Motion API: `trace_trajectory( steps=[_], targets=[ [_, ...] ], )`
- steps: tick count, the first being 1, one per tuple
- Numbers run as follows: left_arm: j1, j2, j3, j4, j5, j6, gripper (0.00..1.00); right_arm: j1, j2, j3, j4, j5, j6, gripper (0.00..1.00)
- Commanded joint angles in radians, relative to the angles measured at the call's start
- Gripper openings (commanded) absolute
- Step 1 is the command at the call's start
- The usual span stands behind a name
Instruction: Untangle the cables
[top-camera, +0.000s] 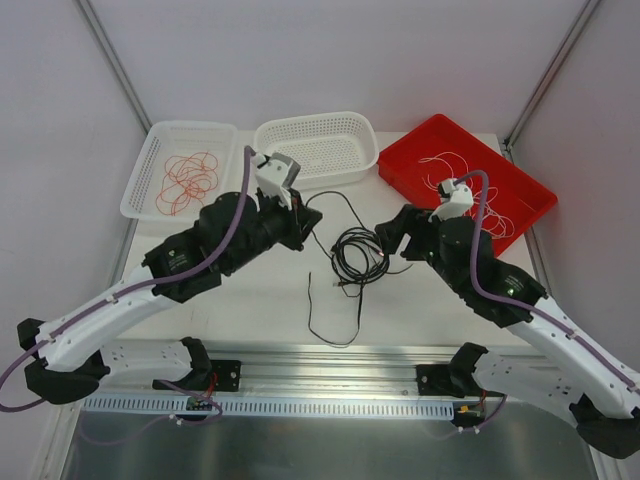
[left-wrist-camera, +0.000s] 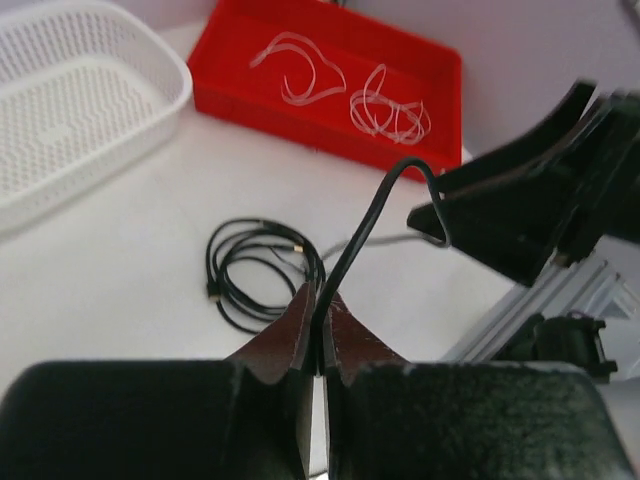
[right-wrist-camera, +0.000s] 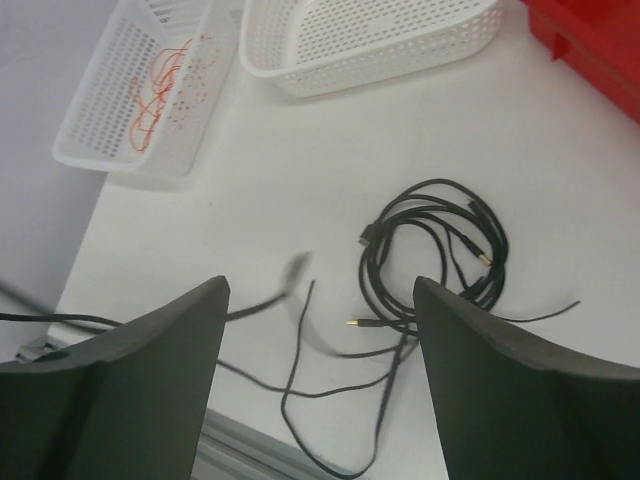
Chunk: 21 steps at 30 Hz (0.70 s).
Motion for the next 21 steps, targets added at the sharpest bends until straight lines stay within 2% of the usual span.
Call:
trace_trajectory(
  steps=[1, 4, 9, 13, 16, 21],
  targets=[
    [0.014, 0.034, 0.201, -0.148, -0.084, 0.149, 0.0, 0.001, -0.057, -0.032, -0.059, 0.132, -0.082, 0.79],
    [0.064, 0.088, 0.329, -0.226, -0.115, 0.215, 0.0, -0.001, -0.12, -0.072, -0.071, 0.22, -0.126, 0.83],
    [0.201, 0.151, 0.45, -0.26, -0.01, 0.235, 0.0, -0.001, -0.194, -0.166, -0.036, 0.298, -0.154, 0.85],
    [0.239, 0.22, 0.649, -0.295, 0.023, 0.29, 0.0, 0.001, -0.24, -0.303, 0.024, 0.393, -0.158, 0.88],
    [0.259, 0.272, 0.778, -0.304, 0.023, 0.325, 0.04, -0.002, -0.228, -0.368, 0.082, 0.43, -0.145, 0.9],
    [0.29, 0.335, 0.952, -0.306, 0.021, 0.405, 0.04, -0.014, -0.131, -0.443, 0.159, 0.45, -0.132, 0.94]
  ],
)
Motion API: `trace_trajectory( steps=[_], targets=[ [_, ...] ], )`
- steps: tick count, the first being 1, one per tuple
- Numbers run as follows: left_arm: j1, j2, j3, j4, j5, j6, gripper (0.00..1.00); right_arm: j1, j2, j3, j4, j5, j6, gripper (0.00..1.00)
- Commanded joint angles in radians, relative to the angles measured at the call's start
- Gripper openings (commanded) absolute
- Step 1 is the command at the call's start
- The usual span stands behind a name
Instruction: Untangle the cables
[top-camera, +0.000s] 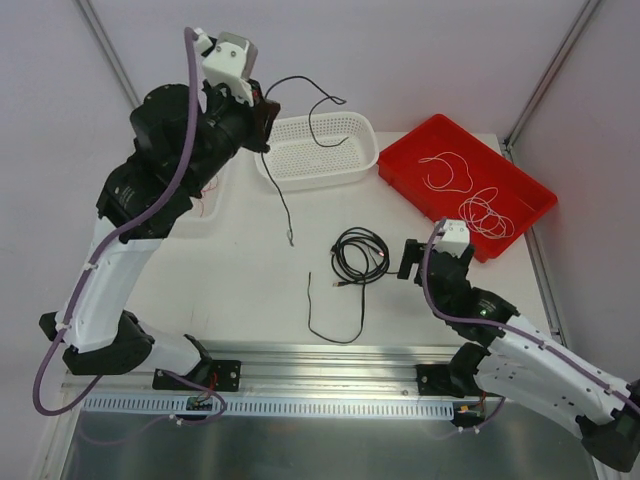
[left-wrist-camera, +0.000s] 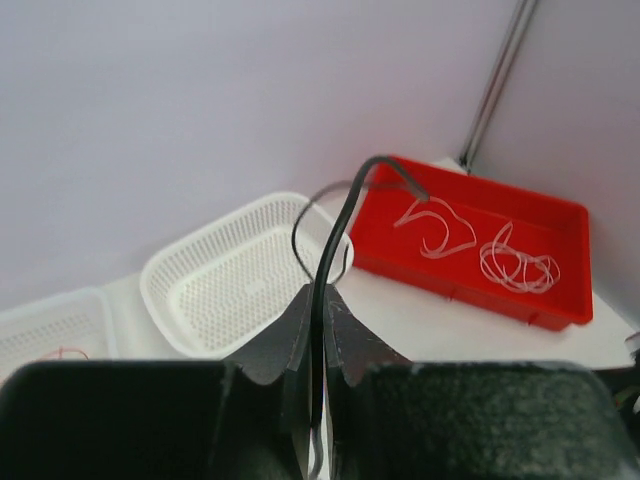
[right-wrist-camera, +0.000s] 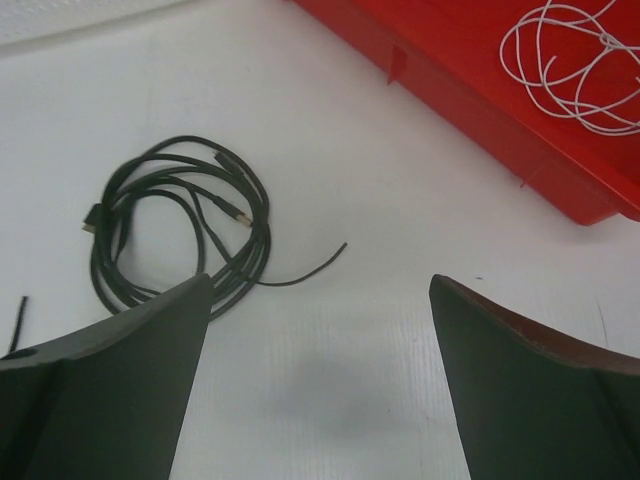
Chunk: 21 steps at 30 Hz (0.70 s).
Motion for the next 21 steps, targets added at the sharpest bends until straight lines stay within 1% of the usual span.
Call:
trace_trajectory(
  steps=[1, 5, 13, 18, 21],
  targets=[
    [0.016, 0.011, 0.161, 0.013, 0.01, 0.091, 0.04, -0.008, 0.066, -0.012, 0.111, 0.061, -0.001, 0.95],
    [0.037, 0.052, 0.27, 0.034, -0.014, 0.154, 0.02, -0.021, 0.14, -0.026, 0.169, 0.045, -0.007, 0.95],
    [0.111, 0.12, 0.261, 0.178, -0.001, 0.287, 0.02, -0.038, 0.231, -0.032, 0.221, -0.041, -0.001, 0.94],
    [0.212, 0.184, 0.232, 0.263, 0.051, 0.283, 0.0, -0.039, 0.248, -0.032, 0.223, -0.061, 0.009, 0.94],
    [0.262, 0.245, 0.251, 0.326, 0.105, 0.266, 0.0, -0.039, 0.258, -0.029, 0.221, -0.072, 0.012, 0.94]
  ],
)
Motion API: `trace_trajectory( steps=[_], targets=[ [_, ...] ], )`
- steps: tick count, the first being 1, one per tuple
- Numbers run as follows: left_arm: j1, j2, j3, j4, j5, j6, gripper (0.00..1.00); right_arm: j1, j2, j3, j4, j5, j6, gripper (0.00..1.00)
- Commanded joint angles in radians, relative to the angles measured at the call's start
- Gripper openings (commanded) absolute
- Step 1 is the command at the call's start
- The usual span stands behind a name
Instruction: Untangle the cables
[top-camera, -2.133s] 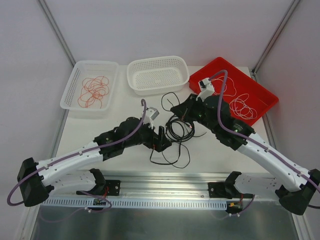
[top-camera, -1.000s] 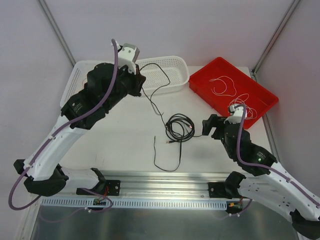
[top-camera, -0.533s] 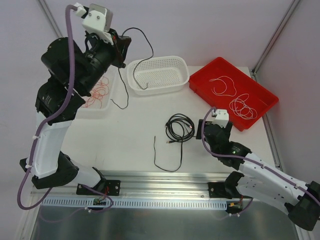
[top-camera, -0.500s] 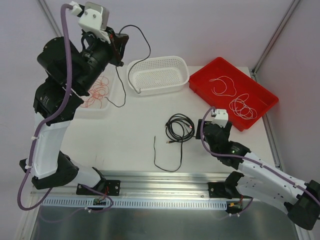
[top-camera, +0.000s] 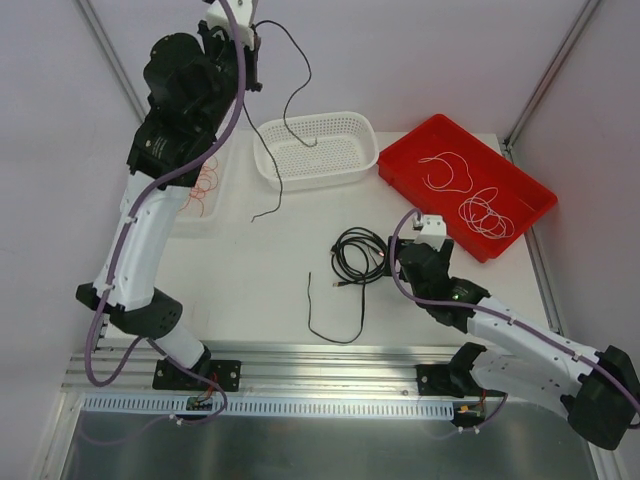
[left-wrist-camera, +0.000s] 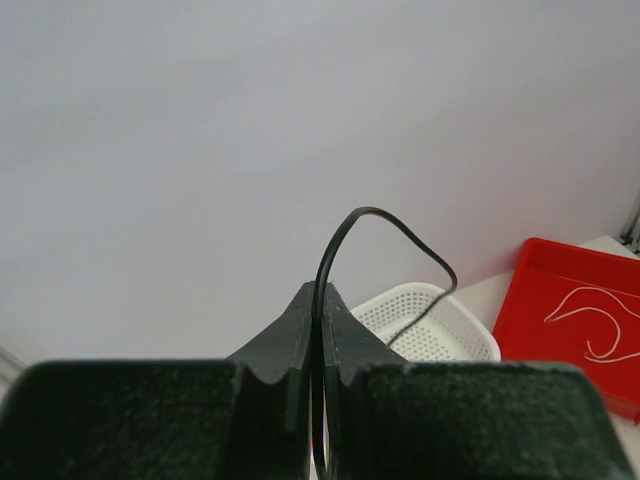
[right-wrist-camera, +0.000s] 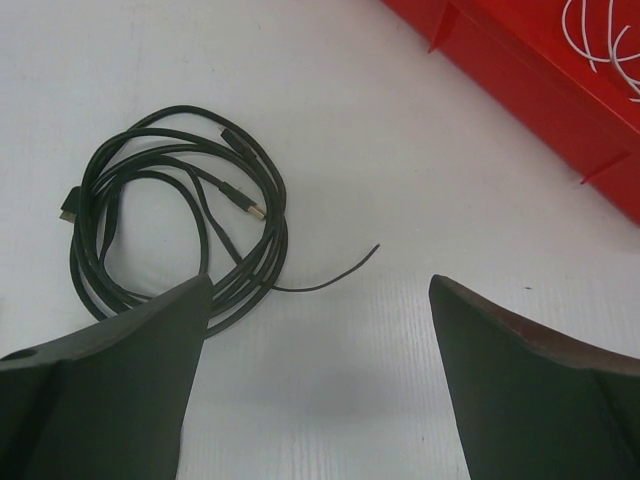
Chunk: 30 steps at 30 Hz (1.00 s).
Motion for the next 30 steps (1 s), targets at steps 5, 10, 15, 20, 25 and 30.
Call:
trace_trajectory(
  steps=[5, 10, 15, 20, 25, 30],
  targets=[
    [0.105, 0.13, 0.077, 0.253, 0.136, -0.013, 0.0, -0.005, 0.021, 0.01, 0.027, -0.034, 0.011, 0.94],
    [0.166, 0.214, 0.071, 0.455, 0.202, -0.059, 0.0, -0.006, 0.036, 0.025, 0.01, -0.05, 0.004, 0.93],
    [0.22, 0.334, 0.065, 0.559, 0.239, -0.102, 0.0, -0.005, 0.064, 0.037, 0.007, -0.067, -0.001, 0.93],
    [0.265, 0.446, 0.031, 0.634, 0.251, -0.171, 0.0, -0.008, 0.096, 0.04, 0.01, -0.081, -0.01, 0.93],
    [0.283, 0.51, 0.005, 0.684, 0.247, -0.195, 0.0, -0.017, 0.11, 0.039, 0.021, -0.1, -0.015, 0.93],
    [0.288, 0.563, 0.009, 0.704, 0.29, -0.244, 0.0, -0.02, 0.127, 0.04, 0.024, -0.109, -0.018, 0.93]
  ],
)
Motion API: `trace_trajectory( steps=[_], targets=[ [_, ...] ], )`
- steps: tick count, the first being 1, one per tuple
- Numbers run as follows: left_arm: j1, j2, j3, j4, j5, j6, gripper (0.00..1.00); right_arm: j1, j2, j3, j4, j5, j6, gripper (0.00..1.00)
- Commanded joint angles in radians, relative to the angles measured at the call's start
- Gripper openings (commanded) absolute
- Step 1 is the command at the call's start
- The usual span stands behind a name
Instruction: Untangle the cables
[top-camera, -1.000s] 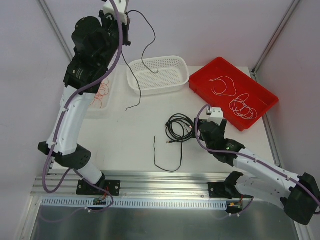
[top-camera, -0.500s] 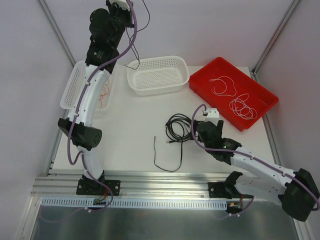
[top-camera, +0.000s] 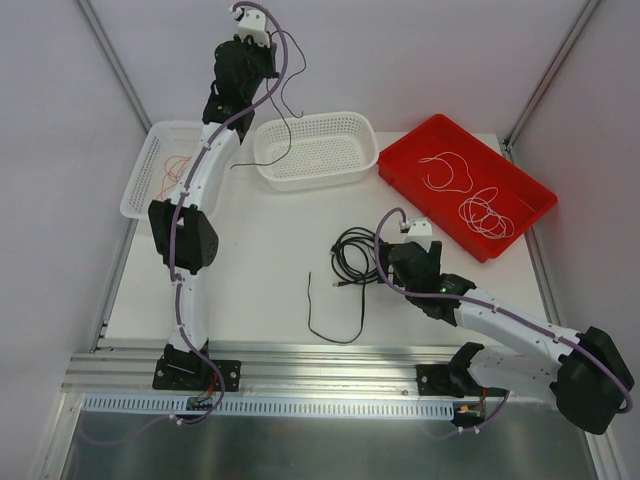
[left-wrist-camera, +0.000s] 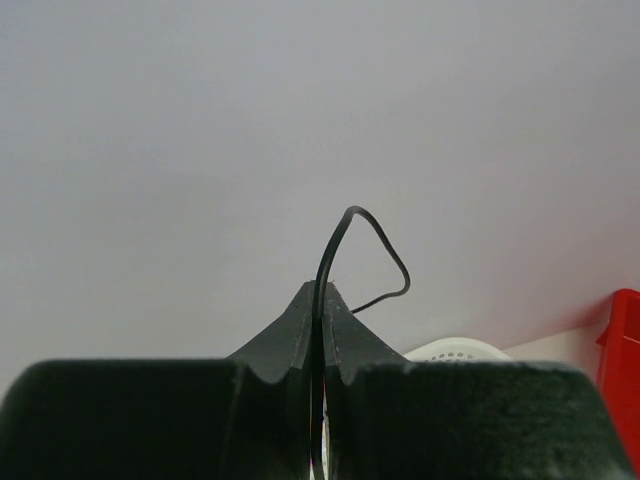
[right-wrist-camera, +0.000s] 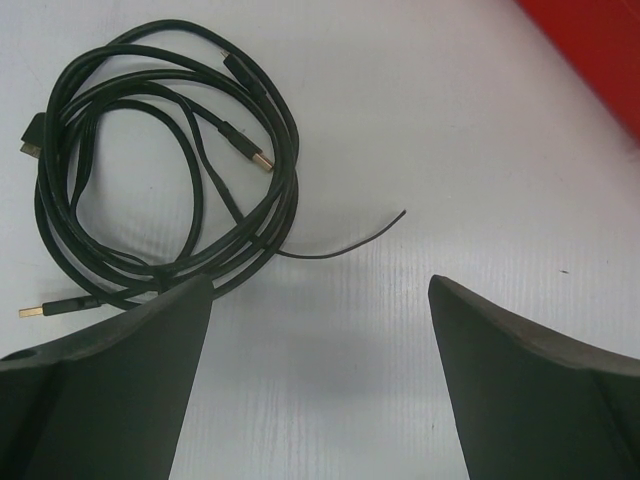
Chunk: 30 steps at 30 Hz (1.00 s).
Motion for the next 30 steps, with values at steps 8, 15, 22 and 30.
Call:
trace_trajectory(
  steps=[8, 15, 22, 30],
  targets=[
    [0.001, 0.036, -0.049, 0.112, 0.151, -0.169, 0.0, -0.007, 0.011, 0.035, 0.029, -0.02, -0.008, 0.93],
    [-0.019, 0.076, -0.135, 0.08, 0.285, -0.206, 0.0, -0.012, 0.017, 0.033, 0.03, -0.026, -0.008, 0.93],
    [-0.016, 0.197, -0.094, 0.046, 0.288, -0.263, 0.0, -0.012, 0.031, 0.035, 0.037, -0.038, -0.008, 0.93],
    [-0.017, 0.295, -0.115, 0.02, 0.322, -0.373, 0.0, -0.015, 0.044, 0.037, 0.035, -0.046, -0.008, 0.92]
  ],
)
